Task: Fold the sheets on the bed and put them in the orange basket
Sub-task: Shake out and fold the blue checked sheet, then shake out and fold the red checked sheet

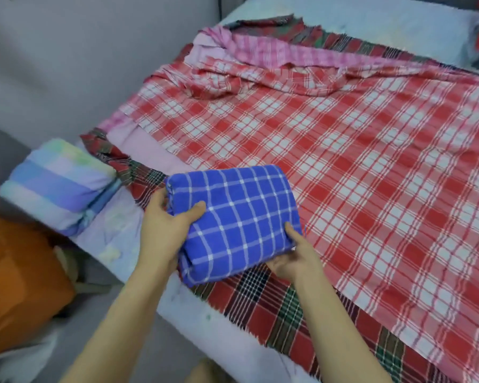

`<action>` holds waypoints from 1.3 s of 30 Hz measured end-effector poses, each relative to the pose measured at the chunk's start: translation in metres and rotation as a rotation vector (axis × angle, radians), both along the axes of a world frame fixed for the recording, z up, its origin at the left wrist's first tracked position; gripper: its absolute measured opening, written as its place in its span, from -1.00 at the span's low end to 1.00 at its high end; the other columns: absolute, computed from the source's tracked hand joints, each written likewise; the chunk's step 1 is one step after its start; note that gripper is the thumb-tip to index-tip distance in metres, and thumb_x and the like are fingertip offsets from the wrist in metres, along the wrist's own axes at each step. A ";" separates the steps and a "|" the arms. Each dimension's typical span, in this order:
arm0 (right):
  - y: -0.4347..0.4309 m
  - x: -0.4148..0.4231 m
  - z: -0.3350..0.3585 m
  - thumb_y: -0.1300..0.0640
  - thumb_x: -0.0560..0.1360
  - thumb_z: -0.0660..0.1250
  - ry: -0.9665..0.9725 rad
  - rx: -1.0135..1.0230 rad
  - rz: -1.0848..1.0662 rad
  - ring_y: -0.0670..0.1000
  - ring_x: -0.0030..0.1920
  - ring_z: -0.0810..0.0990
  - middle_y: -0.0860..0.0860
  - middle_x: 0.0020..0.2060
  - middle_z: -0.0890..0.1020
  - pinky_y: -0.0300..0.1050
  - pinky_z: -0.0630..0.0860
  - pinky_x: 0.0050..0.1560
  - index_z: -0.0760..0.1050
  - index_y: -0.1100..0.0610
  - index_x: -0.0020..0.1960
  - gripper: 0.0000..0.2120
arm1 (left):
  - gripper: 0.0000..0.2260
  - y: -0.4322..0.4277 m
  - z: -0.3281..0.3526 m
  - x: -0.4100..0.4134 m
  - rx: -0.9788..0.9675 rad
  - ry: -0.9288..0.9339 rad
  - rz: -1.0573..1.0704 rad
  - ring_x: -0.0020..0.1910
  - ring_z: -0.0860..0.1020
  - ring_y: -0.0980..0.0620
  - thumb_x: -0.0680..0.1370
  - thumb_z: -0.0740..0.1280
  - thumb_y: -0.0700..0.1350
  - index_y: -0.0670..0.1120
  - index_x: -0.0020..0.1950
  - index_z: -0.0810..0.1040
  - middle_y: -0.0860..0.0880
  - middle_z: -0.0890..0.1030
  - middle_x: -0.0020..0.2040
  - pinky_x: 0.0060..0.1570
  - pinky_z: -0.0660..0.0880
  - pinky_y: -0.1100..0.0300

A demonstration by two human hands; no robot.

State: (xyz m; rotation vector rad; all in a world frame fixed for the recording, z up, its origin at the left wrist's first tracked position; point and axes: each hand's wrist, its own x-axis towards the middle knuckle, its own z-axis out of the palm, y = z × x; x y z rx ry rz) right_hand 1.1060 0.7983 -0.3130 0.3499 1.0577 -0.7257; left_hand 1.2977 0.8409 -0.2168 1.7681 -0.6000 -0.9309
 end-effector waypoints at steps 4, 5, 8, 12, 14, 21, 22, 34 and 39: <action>-0.002 0.053 0.032 0.23 0.41 0.36 0.064 -0.134 0.155 0.15 -0.38 0.67 0.15 -0.31 0.69 0.13 0.59 -0.46 0.53 0.20 0.00 -0.83 | -0.64 0.025 0.030 0.071 0.021 0.026 0.100 -0.18 0.59 0.09 0.43 0.46 -0.21 -0.03 0.15 0.43 0.08 0.59 -0.04 -0.31 0.52 0.19; -0.001 0.068 0.039 0.27 0.42 0.33 0.062 -0.188 0.193 0.14 -0.40 0.67 0.15 -0.34 0.68 0.10 0.59 -0.48 0.52 0.21 -0.02 -0.86 | -0.62 0.031 0.030 0.092 0.044 0.049 0.145 -0.18 0.59 0.07 0.43 0.46 -0.22 -0.05 0.17 0.42 0.04 0.59 -0.04 -0.32 0.52 0.18; -0.008 0.128 0.051 0.36 0.49 0.25 0.166 -0.311 0.289 0.06 -0.47 0.64 0.08 -0.43 0.66 -0.05 0.57 -0.53 0.50 0.23 -0.05 -0.90 | -0.54 0.042 0.025 0.158 0.107 0.178 0.249 -0.13 0.62 -0.08 0.41 0.48 -0.24 -0.11 0.25 0.41 -0.10 0.60 0.09 -0.21 0.57 0.03; -0.018 0.239 0.052 0.45 0.39 0.33 0.362 -0.454 0.374 -0.01 -0.51 0.62 0.02 -0.48 0.65 -0.21 0.52 -0.56 0.53 0.29 -0.07 -0.84 | -0.54 0.049 0.015 0.269 0.121 0.285 0.311 -0.07 0.61 -0.15 0.41 0.46 -0.30 -0.14 0.26 0.42 -0.15 0.60 0.09 -0.21 0.57 -0.02; -0.027 0.297 0.052 0.46 0.35 0.37 0.398 -0.497 0.409 0.01 -0.48 0.63 0.04 -0.42 0.67 -0.19 0.54 -0.52 0.56 0.31 -0.01 -0.77 | -0.67 0.047 0.008 0.325 0.151 0.294 0.311 -0.10 0.60 -0.13 0.42 0.43 -0.33 -0.13 0.12 0.44 -0.12 0.60 0.00 -0.21 0.55 -0.01; -0.081 0.510 0.040 0.48 0.39 0.37 0.442 -0.536 0.492 0.07 -0.25 0.59 0.12 -0.14 0.61 -0.15 0.53 -0.42 0.50 0.27 0.11 -0.67 | -0.59 0.016 -0.037 0.535 0.247 0.311 0.372 0.06 0.57 -0.21 0.42 0.44 -0.32 -0.15 0.19 0.38 -0.17 0.57 0.14 -0.04 0.54 -0.12; -0.089 0.533 0.037 0.47 0.40 0.36 0.457 -0.535 0.521 0.06 -0.24 0.58 0.09 -0.15 0.60 -0.12 0.51 -0.37 0.50 0.24 0.07 -0.71 | -0.59 0.012 -0.046 0.560 0.253 0.317 0.376 0.06 0.57 -0.22 0.41 0.44 -0.34 -0.15 0.18 0.38 -0.18 0.56 0.14 -0.02 0.54 -0.14; -0.167 0.665 -0.049 0.28 0.41 0.44 0.873 -0.688 1.105 0.07 -0.17 0.56 0.09 0.04 0.53 0.05 0.56 -0.03 0.38 0.22 0.31 -0.51 | -0.17 -0.023 -0.140 0.659 0.683 -0.225 0.114 0.18 0.48 -0.27 0.34 0.54 -0.13 -0.18 0.47 0.12 -0.25 0.45 0.27 0.10 0.45 -0.04; -0.203 0.657 -0.065 0.15 0.42 0.39 1.081 -0.744 1.067 0.06 -0.04 0.59 0.06 0.08 0.60 0.00 0.53 0.05 0.49 0.11 0.24 -0.61 | -0.48 -0.077 -0.117 0.640 0.382 -0.858 -0.096 0.15 0.46 -0.21 0.38 0.47 -0.19 -0.19 0.32 0.43 -0.20 0.51 0.17 0.15 0.41 -0.08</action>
